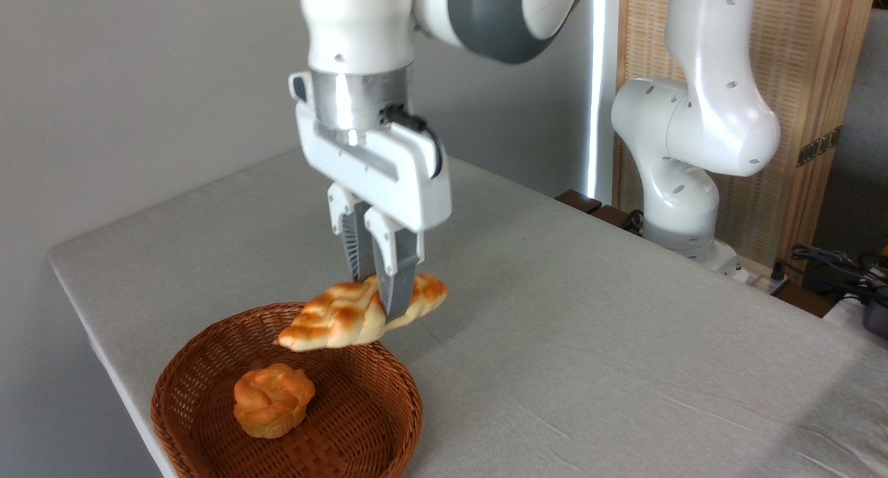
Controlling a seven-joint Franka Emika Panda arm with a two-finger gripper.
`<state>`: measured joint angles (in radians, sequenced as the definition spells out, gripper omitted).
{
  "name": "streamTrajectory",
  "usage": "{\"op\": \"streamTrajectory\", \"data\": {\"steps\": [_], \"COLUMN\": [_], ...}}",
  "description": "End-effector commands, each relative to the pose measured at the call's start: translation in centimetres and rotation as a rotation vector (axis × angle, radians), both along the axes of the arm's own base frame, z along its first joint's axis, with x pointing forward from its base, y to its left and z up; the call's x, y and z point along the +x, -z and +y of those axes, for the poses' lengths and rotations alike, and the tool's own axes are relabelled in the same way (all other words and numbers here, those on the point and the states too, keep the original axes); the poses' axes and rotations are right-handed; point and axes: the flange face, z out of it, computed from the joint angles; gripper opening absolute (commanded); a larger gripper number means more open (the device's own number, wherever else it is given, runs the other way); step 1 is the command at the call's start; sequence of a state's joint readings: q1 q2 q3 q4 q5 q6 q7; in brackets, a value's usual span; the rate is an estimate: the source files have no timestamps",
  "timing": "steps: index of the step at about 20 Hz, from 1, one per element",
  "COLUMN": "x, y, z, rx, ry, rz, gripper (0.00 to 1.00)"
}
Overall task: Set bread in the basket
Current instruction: 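Lift the braided roll and carry it over the wicker basket, then lower the roll into the basket beside the orange bun and open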
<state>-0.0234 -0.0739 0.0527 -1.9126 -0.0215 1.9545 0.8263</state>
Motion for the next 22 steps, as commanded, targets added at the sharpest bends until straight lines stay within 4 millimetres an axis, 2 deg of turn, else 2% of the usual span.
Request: {"op": "streamTrajectory", "data": {"steps": [1,3,5,8,10,11,12,13,16,22], "x": [3.2,5.4,7.6,8.4,9.0,9.2,9.4,9.4,9.4,9.2], "y": [3.0,4.7,5.2,5.3,5.0,4.9,5.2,5.4,5.5,5.7], "z": [-0.6,-0.4,-0.4,0.1,0.4,0.5,0.7,0.8,0.8,1.0], "rx": [-0.070,-0.092,-0.091,-0.089,-0.084,-0.080,-0.073,-0.070,-0.062,-0.064], "ry": [-0.013,-0.031,-0.038,-0.041,-0.041,-0.038,-0.038,-0.037,0.013,0.008], "rz": [0.042,0.034,0.006,-0.001,-0.040,-0.061,-0.064,-0.061,-0.059,-0.046], "gripper": [0.37,0.37,0.37,0.42,0.53,0.63,0.79,1.00,1.00,1.00]}}
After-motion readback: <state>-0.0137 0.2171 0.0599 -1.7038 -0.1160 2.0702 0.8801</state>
